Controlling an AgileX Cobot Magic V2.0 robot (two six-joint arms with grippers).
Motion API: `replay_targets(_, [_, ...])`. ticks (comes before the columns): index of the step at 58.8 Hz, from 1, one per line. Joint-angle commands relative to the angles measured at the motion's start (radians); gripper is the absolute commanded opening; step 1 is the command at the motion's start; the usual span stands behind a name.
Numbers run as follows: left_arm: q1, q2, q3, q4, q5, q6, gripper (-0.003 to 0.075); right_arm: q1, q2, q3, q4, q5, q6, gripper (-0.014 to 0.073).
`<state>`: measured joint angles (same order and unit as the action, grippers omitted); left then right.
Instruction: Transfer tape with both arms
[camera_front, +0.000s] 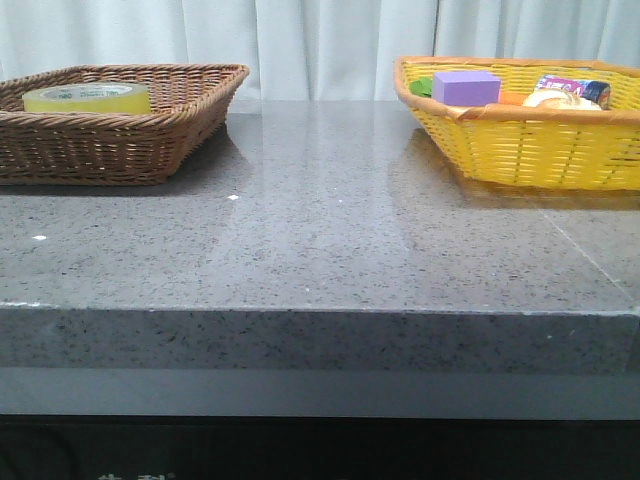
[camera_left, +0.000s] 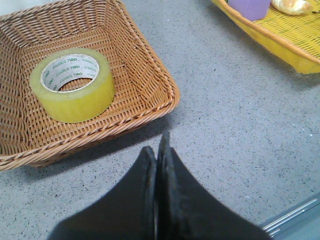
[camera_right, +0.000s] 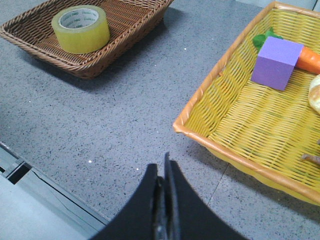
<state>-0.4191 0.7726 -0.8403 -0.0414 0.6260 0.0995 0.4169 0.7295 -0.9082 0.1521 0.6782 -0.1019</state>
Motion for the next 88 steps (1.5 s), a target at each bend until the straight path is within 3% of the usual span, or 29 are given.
replay_targets(1, [-0.008,0.006,-0.026,-0.003,-0.064,-0.002,-0.002,-0.004,-0.002,-0.025,-0.003,-0.061,-0.003,-0.0068])
replay_targets(12, [-0.001,-0.027,-0.004,-0.005,-0.066,-0.002,-0.002,-0.004,-0.002,-0.025,-0.003,-0.06,-0.003,-0.0068])
replay_targets(22, [0.1,-0.215,0.132,-0.017,-0.102,-0.006,-0.002,-0.004,-0.002,-0.025,-0.003,-0.063,-0.003,-0.0068])
replay_targets(39, [0.29,-0.55,0.545,-0.111,-0.409,-0.006,-0.002,-0.004,-0.002,-0.025,-0.003,-0.063,-0.003,-0.0068])
replay_targets(55, [0.337,-0.75,0.812,-0.15,-0.577,-0.006,-0.002,-0.004,-0.002,-0.025,-0.003,-0.063,-0.003,-0.0068])
replay_targets(65, [0.337,-0.798,0.89,-0.15,-0.663,-0.006,-0.002,-0.004,-0.002,-0.025,-0.003,-0.064,-0.003,-0.0068])
replay_targets(88, [0.337,-0.796,0.888,-0.15,-0.655,-0.014,-0.002,-0.004,-0.002,-0.025,-0.003,-0.063,-0.003,-0.0068])
